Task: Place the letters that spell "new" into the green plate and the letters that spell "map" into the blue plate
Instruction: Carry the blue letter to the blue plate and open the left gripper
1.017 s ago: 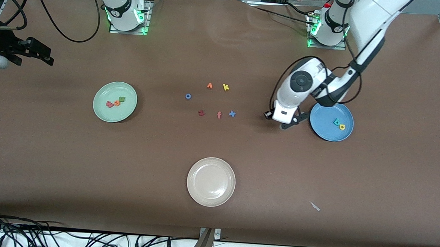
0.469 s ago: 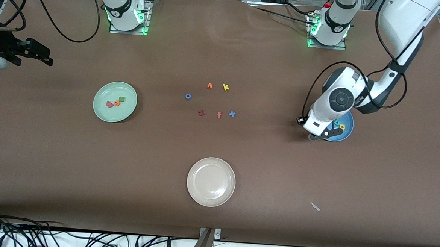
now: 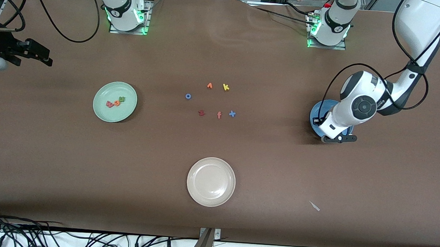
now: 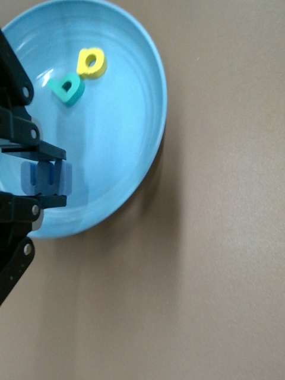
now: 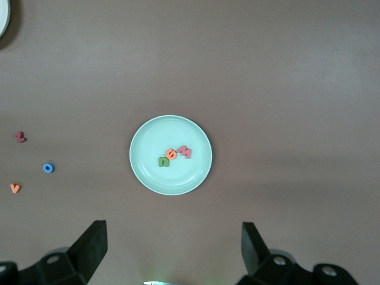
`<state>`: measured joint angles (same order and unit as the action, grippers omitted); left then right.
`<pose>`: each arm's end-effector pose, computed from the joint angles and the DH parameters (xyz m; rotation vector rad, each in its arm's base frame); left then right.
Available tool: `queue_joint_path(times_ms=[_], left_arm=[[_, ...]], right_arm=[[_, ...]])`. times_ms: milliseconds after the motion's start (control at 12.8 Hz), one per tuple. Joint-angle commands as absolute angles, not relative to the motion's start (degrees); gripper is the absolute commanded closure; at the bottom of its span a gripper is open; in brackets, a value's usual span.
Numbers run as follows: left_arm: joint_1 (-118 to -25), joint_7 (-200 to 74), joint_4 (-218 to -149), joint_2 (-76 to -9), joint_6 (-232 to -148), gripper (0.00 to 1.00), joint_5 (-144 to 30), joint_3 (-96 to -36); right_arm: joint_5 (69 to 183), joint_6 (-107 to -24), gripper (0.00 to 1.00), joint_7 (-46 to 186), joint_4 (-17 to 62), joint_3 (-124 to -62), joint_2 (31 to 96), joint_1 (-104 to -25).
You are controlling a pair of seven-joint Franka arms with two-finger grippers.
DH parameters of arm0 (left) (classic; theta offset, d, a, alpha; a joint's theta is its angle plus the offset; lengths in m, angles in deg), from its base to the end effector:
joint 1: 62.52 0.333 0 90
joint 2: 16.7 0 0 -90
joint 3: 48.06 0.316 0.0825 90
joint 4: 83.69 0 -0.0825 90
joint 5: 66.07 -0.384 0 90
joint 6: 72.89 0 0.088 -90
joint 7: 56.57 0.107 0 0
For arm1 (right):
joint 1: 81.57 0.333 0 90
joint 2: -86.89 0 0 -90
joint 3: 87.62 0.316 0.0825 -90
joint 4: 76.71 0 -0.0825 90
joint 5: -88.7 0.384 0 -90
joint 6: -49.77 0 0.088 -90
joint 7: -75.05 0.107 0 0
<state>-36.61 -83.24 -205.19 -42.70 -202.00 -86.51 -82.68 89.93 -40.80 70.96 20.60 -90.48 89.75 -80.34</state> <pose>0.5449 -0.0773 0.2137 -3.0662 -0.1148 0.3120 0.5363 -0.0136 0.5925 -3.1119 -0.0656 0.1035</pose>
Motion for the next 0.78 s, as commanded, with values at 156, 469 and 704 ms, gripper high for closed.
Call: queue_joint_path(times_ms=[156, 469, 704], left_arm=[[-33.60, -76.17, -205.95, -42.89, -201.21, 0.95, -87.87, -83.04], [-32.81, -75.55, -205.86, -43.33, -201.21, 0.37, -87.87, -82.95], [-32.10, -75.73, -203.68, -41.67, -199.64, 0.00, -87.26, -83.65]], right_arm=[[90.89, -40.06, 0.00, 71.63, 19.26, -90.53, 89.27, -80.77], [90.89, -40.15, 0.00, 71.63, 19.26, -90.53, 89.27, -80.78], [90.89, -40.15, 0.00, 71.63, 19.26, -90.53, 89.27, -80.78]])
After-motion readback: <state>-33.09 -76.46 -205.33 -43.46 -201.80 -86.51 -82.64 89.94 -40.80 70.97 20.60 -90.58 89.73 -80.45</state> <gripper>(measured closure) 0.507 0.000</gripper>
